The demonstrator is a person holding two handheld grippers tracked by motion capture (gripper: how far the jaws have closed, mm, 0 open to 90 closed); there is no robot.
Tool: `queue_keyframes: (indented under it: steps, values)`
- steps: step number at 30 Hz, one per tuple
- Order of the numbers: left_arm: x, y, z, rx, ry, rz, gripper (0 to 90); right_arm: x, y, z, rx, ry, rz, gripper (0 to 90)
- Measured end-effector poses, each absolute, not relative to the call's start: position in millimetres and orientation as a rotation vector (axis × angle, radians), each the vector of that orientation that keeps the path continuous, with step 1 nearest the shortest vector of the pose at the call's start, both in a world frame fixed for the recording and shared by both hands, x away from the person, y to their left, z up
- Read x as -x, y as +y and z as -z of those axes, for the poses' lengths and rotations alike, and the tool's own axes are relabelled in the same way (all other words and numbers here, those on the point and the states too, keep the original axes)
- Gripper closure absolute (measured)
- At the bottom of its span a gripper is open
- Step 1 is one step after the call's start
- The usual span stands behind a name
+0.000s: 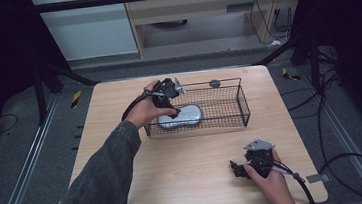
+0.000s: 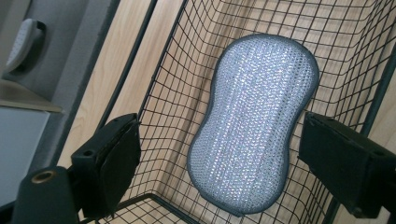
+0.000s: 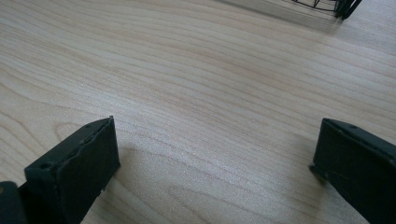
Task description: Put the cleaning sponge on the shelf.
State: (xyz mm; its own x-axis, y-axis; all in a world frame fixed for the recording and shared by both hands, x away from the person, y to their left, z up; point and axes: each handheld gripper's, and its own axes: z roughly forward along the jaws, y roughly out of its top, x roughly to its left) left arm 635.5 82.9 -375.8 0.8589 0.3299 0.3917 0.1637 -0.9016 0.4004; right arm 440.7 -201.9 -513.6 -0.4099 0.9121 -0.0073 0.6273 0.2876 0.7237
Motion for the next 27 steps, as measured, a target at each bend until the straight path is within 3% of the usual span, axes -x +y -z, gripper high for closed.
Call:
queue_keyframes:
  steps: [20,27]
  values:
    - [-611,73,368,-2.633,0.357,-0.719,12.4,-440,-202,514,-1.385,2.139,-0.912,0.4]
    - [-602,72,366,-2.608,0.387,-0.714,8.4,-440,-202,514,-1.385,2.139,-0.912,0.4]
